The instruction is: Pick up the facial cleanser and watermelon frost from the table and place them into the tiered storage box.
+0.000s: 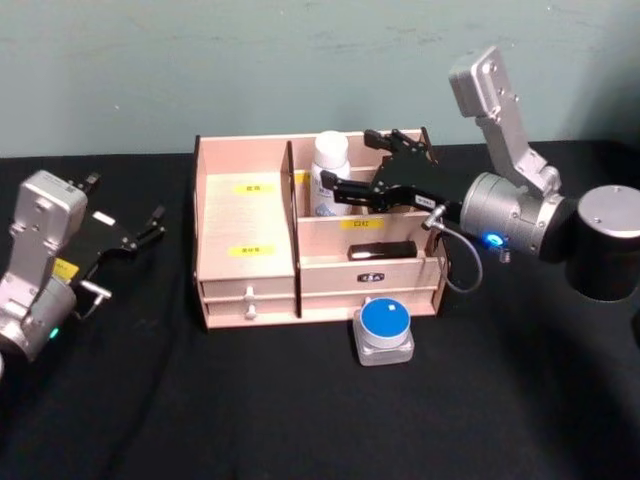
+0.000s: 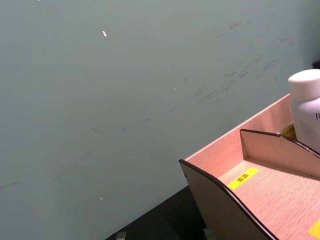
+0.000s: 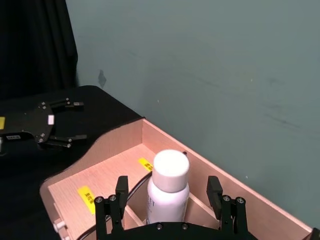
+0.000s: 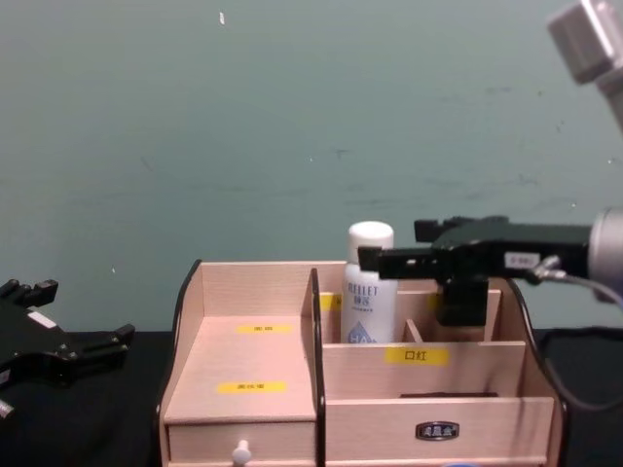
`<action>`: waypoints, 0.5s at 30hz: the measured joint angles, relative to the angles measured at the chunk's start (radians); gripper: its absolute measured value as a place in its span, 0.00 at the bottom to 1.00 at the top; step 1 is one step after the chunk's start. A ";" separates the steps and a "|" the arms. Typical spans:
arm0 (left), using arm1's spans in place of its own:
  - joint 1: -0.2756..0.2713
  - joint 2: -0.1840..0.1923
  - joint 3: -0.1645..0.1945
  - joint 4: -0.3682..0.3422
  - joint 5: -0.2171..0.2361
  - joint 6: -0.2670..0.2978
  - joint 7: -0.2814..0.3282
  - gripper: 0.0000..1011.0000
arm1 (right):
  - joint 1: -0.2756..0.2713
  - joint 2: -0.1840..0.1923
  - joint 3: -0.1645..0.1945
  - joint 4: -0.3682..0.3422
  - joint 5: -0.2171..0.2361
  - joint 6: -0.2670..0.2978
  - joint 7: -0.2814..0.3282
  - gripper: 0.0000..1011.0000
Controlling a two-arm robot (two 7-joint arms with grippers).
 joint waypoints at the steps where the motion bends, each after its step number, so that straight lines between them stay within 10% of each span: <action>1: 0.000 0.000 0.000 0.000 0.000 0.000 0.000 0.99 | -0.005 0.007 0.003 -0.017 0.002 0.007 -0.002 0.99; 15: 0.000 0.000 0.000 0.000 0.000 0.000 0.000 0.99 | -0.247 0.193 0.096 -0.428 0.093 0.169 -0.091 0.99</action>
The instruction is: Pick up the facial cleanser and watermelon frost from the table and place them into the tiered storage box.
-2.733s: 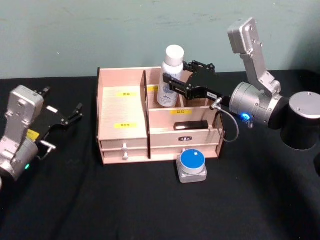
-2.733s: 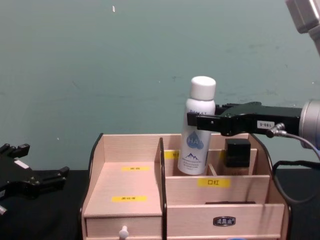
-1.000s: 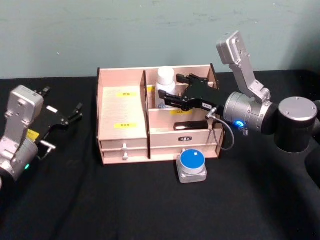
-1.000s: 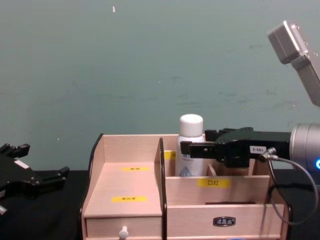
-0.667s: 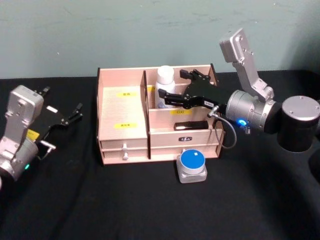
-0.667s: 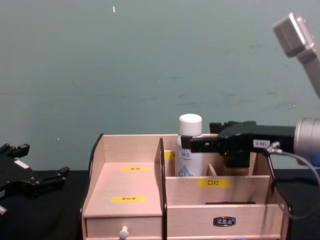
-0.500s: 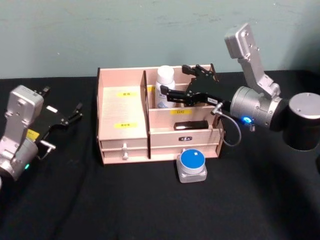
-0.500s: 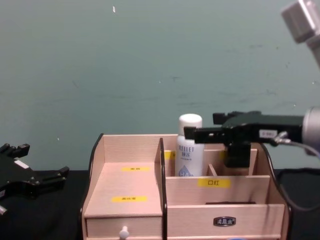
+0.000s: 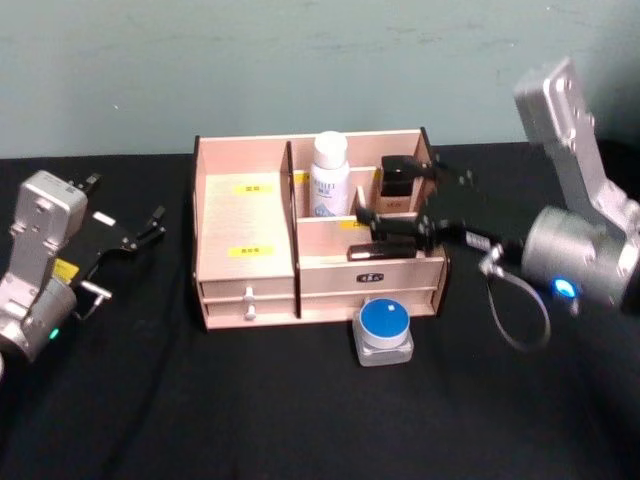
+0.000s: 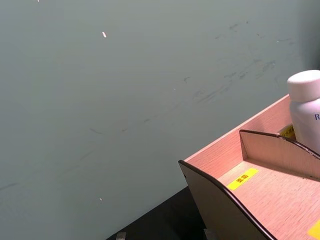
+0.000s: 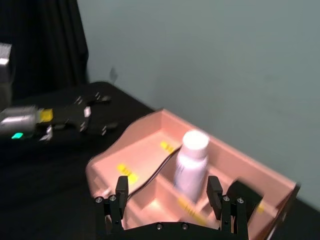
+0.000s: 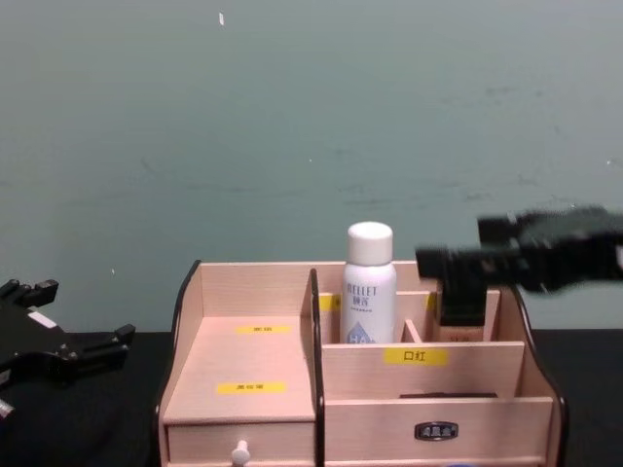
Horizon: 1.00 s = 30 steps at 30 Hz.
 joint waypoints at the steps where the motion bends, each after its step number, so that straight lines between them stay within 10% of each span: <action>1: 0.000 0.000 0.000 0.000 0.000 0.000 0.000 0.99 | -0.017 0.010 0.002 -0.019 0.004 0.008 -0.006 0.99; 16: 0.000 0.000 0.000 0.000 0.000 0.000 0.000 0.99 | -0.315 0.113 0.051 -0.221 0.017 0.066 -0.133 0.99; 30: 0.000 0.000 0.000 0.000 0.000 0.000 0.000 0.99 | -0.340 0.072 0.027 -0.206 -0.054 0.174 -0.195 0.99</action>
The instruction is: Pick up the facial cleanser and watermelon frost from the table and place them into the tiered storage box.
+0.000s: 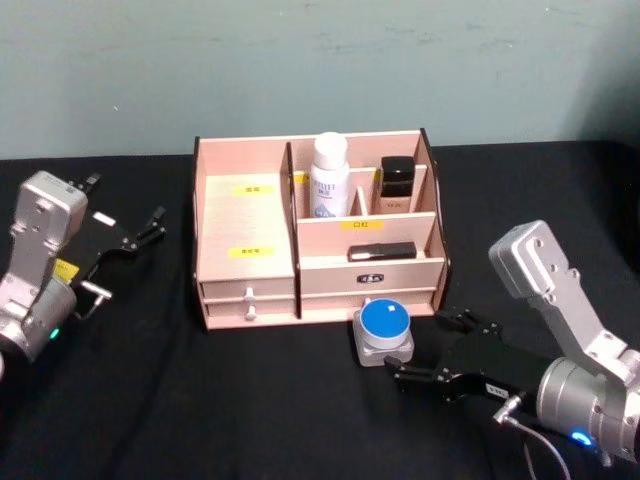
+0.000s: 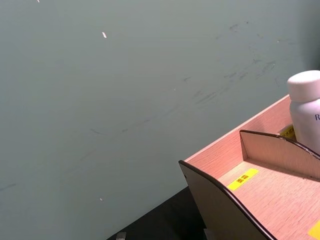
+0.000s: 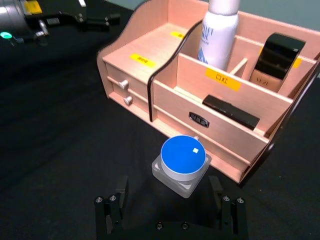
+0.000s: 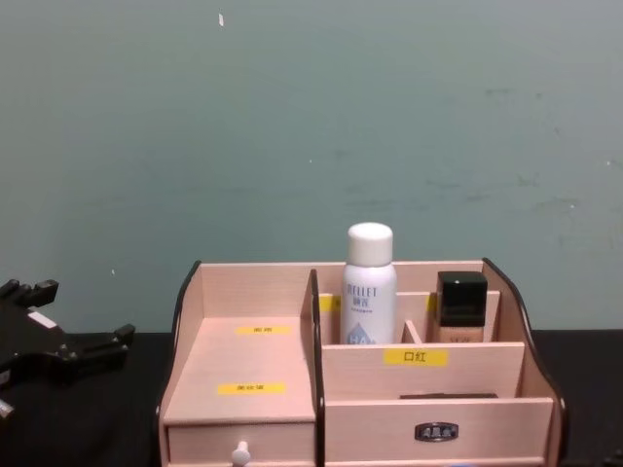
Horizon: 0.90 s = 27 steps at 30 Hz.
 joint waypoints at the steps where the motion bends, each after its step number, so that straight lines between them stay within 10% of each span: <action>1: 0.000 0.000 0.000 0.000 0.000 0.000 0.000 0.99 | 0.010 -0.009 -0.008 0.010 -0.009 0.010 -0.001 0.99; 27: 0.000 0.000 0.000 0.000 0.000 0.000 0.000 0.99 | 0.112 -0.129 -0.069 0.125 -0.148 0.064 -0.025 0.99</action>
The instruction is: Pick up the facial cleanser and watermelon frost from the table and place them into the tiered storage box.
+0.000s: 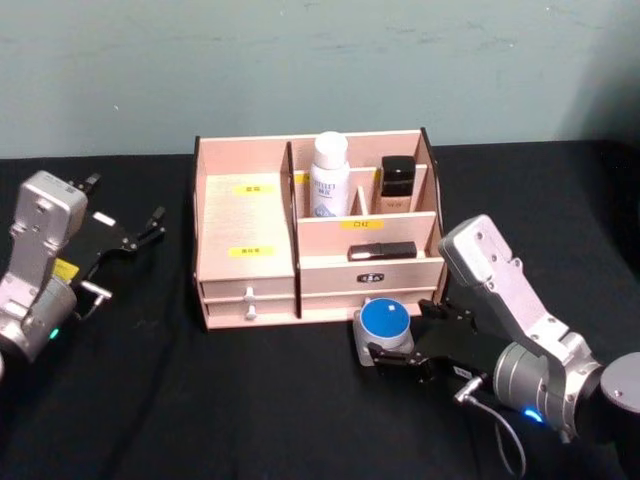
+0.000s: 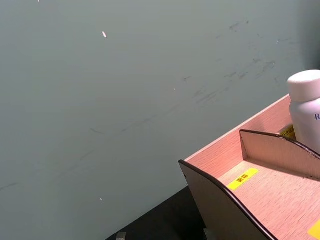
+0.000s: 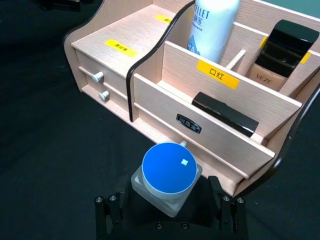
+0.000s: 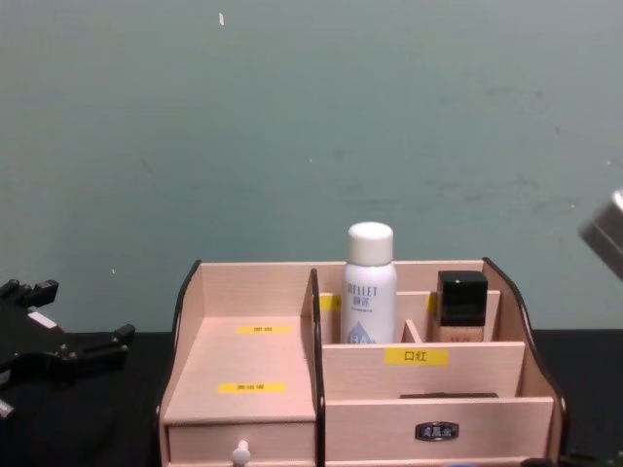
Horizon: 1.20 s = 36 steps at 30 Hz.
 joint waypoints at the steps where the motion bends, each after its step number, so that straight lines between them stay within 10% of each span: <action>1: 0.000 0.000 0.000 0.000 0.000 0.000 0.000 0.99 | 0.001 -0.004 0.000 0.002 -0.002 0.000 0.000 0.99; 36: 0.000 0.000 0.000 0.000 0.000 0.000 0.000 0.99 | 0.048 -0.111 -0.007 0.092 -0.108 0.010 0.026 0.99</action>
